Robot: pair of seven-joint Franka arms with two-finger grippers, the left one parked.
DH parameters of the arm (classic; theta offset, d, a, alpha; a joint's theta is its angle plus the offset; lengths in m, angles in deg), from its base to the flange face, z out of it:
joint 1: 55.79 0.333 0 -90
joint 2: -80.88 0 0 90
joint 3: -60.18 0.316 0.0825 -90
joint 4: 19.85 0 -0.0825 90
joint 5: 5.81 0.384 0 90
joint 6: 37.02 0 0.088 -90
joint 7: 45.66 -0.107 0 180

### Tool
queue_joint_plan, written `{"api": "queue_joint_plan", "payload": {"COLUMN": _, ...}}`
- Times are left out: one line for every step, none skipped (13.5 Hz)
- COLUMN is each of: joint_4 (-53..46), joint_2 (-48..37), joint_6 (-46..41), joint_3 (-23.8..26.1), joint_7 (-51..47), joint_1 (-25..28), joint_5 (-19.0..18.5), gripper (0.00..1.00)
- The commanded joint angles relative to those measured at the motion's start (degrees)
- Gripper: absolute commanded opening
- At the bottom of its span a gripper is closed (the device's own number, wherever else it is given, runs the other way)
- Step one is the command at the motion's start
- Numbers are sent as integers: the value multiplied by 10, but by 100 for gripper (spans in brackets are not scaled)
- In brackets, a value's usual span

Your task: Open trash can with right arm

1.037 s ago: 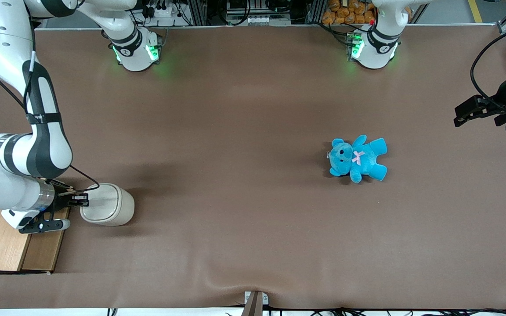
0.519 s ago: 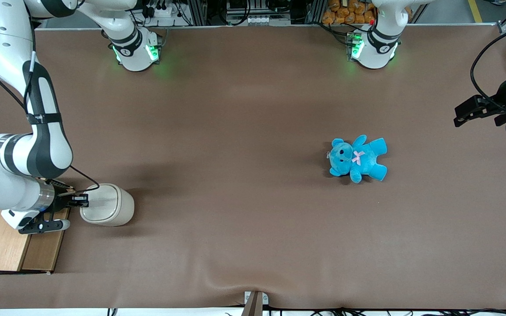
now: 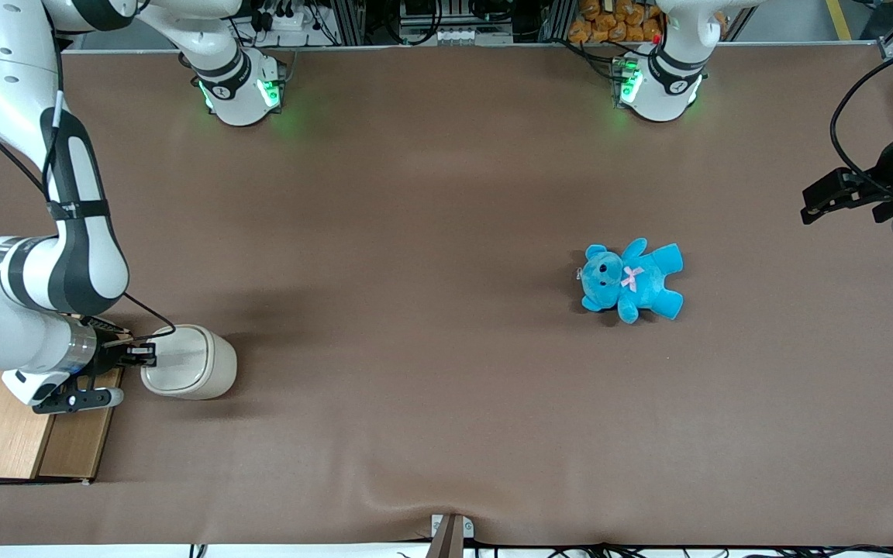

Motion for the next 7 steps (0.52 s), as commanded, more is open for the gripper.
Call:
{"api": "queue_joint_plan", "payload": {"joint_4": -3, "joint_2": 14, "joint_6": 16, "joint_3": 1, "joint_7": 10, "joint_1": 1, "joint_5": 5, "gripper": 0}}
{"api": "queue_joint_plan", "payload": {"joint_4": -3, "joint_2": 14, "joint_6": 17, "joint_3": 1, "joint_7": 10, "joint_1": 1, "joint_5": 5, "gripper": 0}}
{"api": "queue_joint_plan", "payload": {"joint_4": -3, "joint_2": 14, "joint_6": 17, "joint_3": 1, "joint_7": 11, "joint_1": 1, "joint_5": 5, "gripper": 0}}
{"api": "queue_joint_plan", "payload": {"joint_4": -3, "joint_2": 14, "joint_6": 17, "joint_3": 1, "joint_7": 11, "joint_1": 1, "joint_5": 5, "gripper": 0}}
{"api": "queue_joint_plan", "payload": {"joint_4": -3, "joint_2": 14, "joint_6": 17, "joint_3": 1, "joint_7": 11, "joint_1": 1, "joint_5": 5, "gripper": 0}}
{"api": "queue_joint_plan", "payload": {"joint_4": -3, "joint_2": 14, "joint_6": 17, "joint_3": 1, "joint_7": 12, "joint_1": 1, "joint_5": 5, "gripper": 0}}
{"api": "queue_joint_plan", "payload": {"joint_4": -3, "joint_2": 14, "joint_6": 17, "joint_3": 1, "joint_7": 12, "joint_1": 1, "joint_5": 5, "gripper": 0}}
